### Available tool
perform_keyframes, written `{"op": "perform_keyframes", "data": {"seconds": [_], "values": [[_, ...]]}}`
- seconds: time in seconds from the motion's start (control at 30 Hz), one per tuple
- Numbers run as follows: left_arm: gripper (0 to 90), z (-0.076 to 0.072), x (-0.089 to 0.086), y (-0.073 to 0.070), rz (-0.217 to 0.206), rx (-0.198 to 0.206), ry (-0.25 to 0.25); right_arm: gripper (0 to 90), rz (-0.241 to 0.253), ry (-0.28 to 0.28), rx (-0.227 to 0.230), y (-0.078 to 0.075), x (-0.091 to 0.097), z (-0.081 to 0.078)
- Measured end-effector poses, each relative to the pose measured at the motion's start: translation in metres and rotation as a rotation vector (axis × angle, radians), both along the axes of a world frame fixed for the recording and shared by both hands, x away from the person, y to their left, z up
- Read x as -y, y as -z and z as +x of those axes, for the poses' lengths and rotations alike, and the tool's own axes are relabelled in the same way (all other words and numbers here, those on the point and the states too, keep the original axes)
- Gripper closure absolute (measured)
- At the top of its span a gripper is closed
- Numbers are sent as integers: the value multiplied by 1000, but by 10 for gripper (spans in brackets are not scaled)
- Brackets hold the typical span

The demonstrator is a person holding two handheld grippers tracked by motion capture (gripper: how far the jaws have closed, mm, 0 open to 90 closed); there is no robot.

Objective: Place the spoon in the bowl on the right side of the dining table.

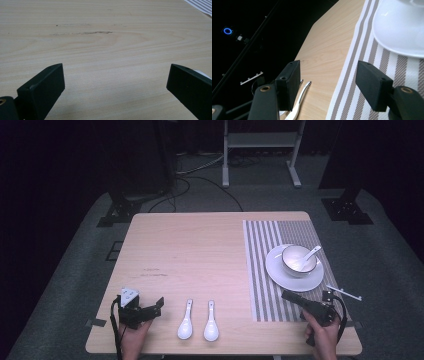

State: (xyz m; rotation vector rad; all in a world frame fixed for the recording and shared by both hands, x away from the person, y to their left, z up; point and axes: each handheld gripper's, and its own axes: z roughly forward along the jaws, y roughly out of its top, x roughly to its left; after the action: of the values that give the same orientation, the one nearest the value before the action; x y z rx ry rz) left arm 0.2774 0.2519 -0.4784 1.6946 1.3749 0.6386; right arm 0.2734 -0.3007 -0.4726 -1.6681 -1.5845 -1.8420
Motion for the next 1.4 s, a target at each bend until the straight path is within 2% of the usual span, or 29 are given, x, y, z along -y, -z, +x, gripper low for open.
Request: {"op": "perform_keyframes", "data": {"seconds": [0.07,0.4,0.67,0.97,1.4], "values": [[2,0,0,0,1,0,1,358,-11,-7,1,1,-2,-2],[2,0,0,0,3,0,0,358,-1,-7,-16,13,-2,-12],[2,0,0,0,3,0,0,358,-33,-1,4,11,-1,-20],[2,0,0,0,3,0,0,358,-49,-12,4,14,-3,-28],[2,0,0,0,5,-1,2,356,-46,-21,13,14,-2,-41]]}}
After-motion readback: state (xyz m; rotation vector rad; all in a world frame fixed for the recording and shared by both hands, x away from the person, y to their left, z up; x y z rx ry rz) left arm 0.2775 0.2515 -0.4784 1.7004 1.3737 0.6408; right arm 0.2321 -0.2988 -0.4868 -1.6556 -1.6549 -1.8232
